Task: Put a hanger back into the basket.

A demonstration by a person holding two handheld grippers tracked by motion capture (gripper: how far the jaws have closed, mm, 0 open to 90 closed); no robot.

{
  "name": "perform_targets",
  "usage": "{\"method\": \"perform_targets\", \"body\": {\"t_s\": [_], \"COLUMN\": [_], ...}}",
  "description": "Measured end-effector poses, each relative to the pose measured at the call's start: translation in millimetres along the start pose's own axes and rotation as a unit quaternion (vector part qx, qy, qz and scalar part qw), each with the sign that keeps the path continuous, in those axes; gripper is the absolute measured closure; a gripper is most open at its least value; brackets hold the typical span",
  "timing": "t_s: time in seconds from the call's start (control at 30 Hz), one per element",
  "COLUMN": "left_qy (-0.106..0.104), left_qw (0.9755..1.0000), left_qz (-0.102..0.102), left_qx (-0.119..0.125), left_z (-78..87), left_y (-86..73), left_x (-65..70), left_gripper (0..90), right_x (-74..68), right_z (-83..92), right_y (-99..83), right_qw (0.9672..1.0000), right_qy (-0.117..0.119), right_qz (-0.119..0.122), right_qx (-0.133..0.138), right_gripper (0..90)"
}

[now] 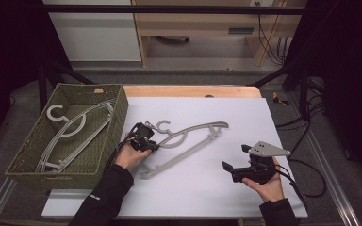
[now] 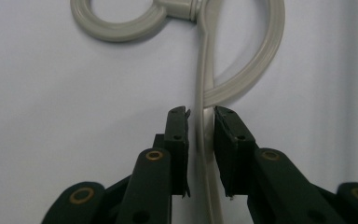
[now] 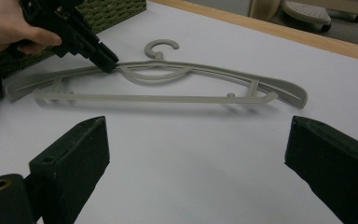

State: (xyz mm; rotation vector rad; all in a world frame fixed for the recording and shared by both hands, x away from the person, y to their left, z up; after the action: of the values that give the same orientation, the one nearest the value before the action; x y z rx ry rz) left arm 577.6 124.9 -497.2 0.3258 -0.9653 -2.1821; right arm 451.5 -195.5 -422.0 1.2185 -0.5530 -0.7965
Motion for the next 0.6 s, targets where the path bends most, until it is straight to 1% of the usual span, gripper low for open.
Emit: {"method": "perform_targets", "body": {"t_s": [0.03,0.07,0.1,0.13,0.17,0.2,0.23,0.3,0.37,0.4,0.43,0.5,0.53,0.57,0.6], "left_qy": [0.000,-0.003,-0.009,-0.010,-0.011,-0.019,-0.019,-0.015,-0.011,-0.010,-0.011,-0.008,-0.004,-0.001,0.002], "left_qw": [1.0000,1.0000,1.0000,0.9999,0.9999,0.9998,0.9998,0.9999,0.9999,0.9999,0.9999,0.9999,0.9999,0.9999,0.9999], "left_qz": [-0.004,-0.002,-0.002,-0.001,-0.001,0.000,0.002,0.001,0.000,0.007,0.009,0.007,-0.003,-0.007,-0.004], "left_qx": [-0.002,-0.004,-0.003,0.002,0.001,-0.002,-0.002,-0.006,-0.010,-0.010,-0.008,-0.010,-0.014,-0.014,-0.011], "left_z": [-1.1,-2.7,-3.5,-4.0,-4.3,-4.5,-5.3,-4.9,-3.9,-3.3,-3.3,-3.2,-3.0,-2.9,-3.2], "left_y": [0.5,0.5,0.7,1.5,1.5,1.2,0.8,0.6,0.1,-0.4,-0.9,-0.7,-0.5,-0.4,-0.3], "left_x": [-0.9,-1.0,-0.7,-0.1,0.3,0.8,2.2,2.9,2.4,1.9,1.7,2.7,3.4,4.1,4.9], "left_gripper": [73.6,72.8,72.4,72.6,73.3,74.5,75.0,74.6,76.9,80.5,80.7,80.8,81.0,81.1,81.1], "right_x": [0.0,0.1,0.1,0.1,0.1,0.0,0.0,-0.6,-0.3,-0.2,-0.2,0.1,-0.1,-0.2,-0.1], "right_z": [0.0,0.0,0.0,0.1,0.1,0.1,-0.2,-0.5,-0.3,-0.1,0.1,0.1,0.1,0.2,0.2], "right_y": [0.0,0.1,0.2,0.1,0.0,-0.1,-0.2,-0.4,-0.3,-0.2,-0.1,0.2,0.1,-0.1,-0.2], "right_qw": [1.0000,1.0000,1.0000,1.0000,1.0000,1.0000,1.0000,1.0000,1.0000,1.0000,1.0000,1.0000,1.0000,1.0000,1.0000], "right_qy": [0.001,0.000,0.001,0.001,0.001,0.001,0.000,0.002,0.001,0.001,0.001,0.001,0.001,0.001,0.001], "right_qz": [-0.001,-0.001,-0.001,-0.001,-0.001,-0.003,-0.002,-0.003,-0.003,-0.003,-0.002,-0.003,-0.003,-0.003,-0.003], "right_qx": [0.000,0.000,0.000,0.000,-0.001,-0.002,-0.002,-0.002,-0.002,-0.002,-0.002,0.000,-0.001,-0.002,-0.003], "right_gripper": [6.7,6.7,6.7,6.7,6.7,6.8,6.7,6.7,6.8,6.8,6.8,6.8,6.8,6.8,6.8]}}
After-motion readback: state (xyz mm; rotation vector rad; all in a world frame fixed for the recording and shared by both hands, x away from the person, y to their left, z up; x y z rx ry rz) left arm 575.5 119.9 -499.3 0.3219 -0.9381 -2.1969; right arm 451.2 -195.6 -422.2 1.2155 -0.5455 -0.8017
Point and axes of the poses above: each handheld gripper's, and its own axes: z roughly backward along the jaws, y roughly out of its top, x roughly to its right, the point moved 5 cm from there along -z, roughly forward along the jaws, and after that the axes turned 13 degrees about x, right-handed, at the moved point
